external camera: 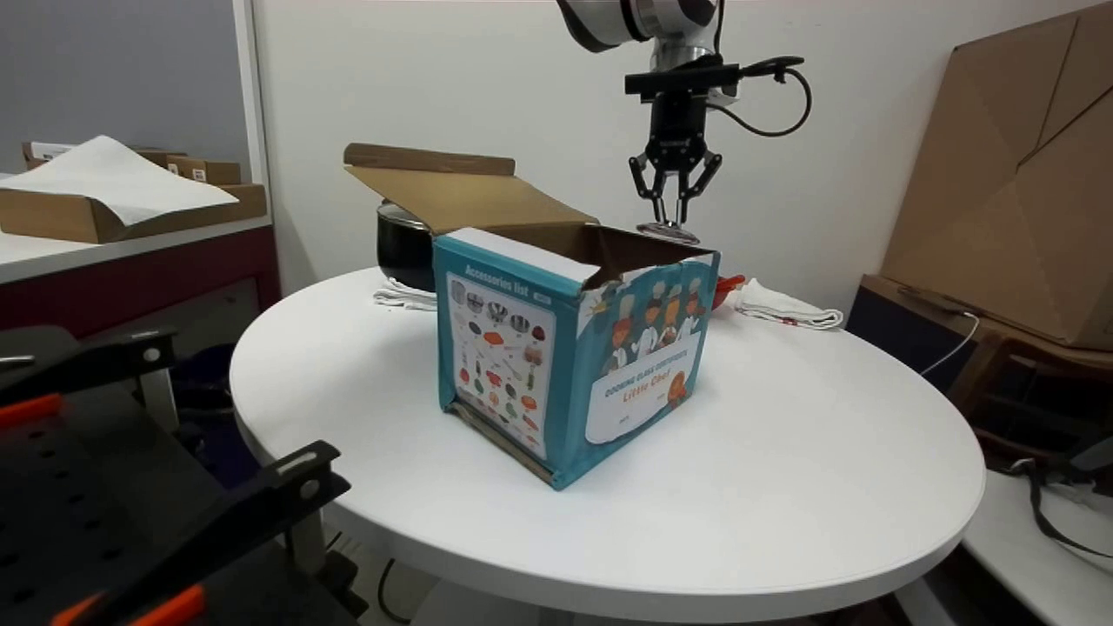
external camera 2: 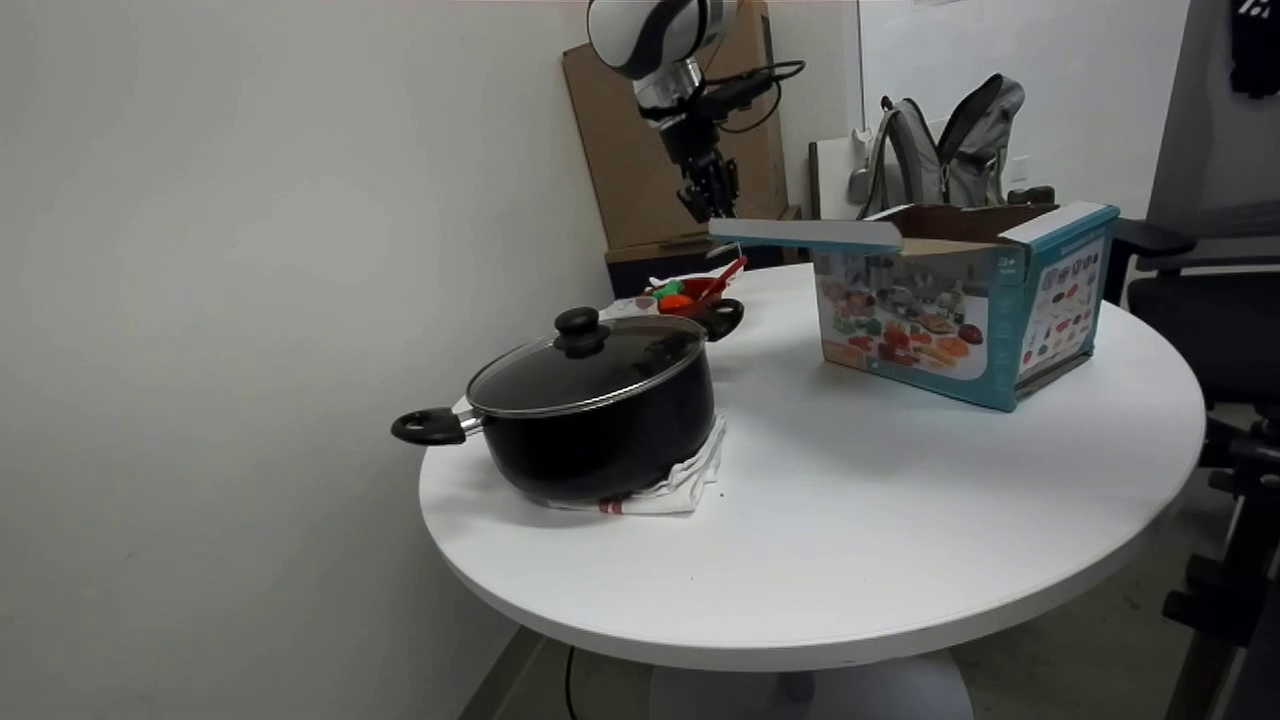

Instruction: Put the red mug, salt shaker, silver pot, and silver lid in the box then close it

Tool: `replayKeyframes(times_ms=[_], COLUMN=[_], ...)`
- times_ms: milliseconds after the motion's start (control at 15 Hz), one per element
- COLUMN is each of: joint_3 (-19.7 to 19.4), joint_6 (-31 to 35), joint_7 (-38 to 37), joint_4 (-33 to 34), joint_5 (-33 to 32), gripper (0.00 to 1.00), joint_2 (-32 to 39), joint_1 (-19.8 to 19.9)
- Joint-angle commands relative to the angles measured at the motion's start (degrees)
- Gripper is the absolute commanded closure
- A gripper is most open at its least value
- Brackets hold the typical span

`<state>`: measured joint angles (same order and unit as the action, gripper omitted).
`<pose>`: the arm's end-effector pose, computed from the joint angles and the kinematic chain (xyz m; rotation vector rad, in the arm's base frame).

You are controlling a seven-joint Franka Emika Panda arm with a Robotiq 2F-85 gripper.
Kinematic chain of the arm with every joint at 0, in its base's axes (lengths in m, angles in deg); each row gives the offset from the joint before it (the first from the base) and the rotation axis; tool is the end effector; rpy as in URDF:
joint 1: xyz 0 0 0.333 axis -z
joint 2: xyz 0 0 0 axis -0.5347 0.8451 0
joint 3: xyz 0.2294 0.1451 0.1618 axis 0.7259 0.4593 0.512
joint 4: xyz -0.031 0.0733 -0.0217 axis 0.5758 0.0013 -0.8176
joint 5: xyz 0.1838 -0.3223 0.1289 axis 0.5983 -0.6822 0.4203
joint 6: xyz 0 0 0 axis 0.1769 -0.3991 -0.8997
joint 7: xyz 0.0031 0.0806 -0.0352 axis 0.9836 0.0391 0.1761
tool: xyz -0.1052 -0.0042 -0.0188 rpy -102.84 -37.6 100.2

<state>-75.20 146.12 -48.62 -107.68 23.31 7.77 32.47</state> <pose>0.7861 -0.0395 0.2496 2.9115 0.3517 -0.2640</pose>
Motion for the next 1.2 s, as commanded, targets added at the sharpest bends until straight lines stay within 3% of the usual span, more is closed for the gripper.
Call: replayKeyframes(times_ms=[0, 600, 1133], joint_3=[-0.29, -0.02, 0.36], joint_6=[0.49, 19.41, 21.33], joint_7=[2.93, -4.83, -0.64], joint_4=[-9.83, -31.44, -51.27], joint_5=[-2.54, -2.38, -3.61], gripper=[0.95, 0.95, 0.95], joint_2=[-7.68, -22.65, -36.09], joint_1=[-2.58, -0.85, 1.38])
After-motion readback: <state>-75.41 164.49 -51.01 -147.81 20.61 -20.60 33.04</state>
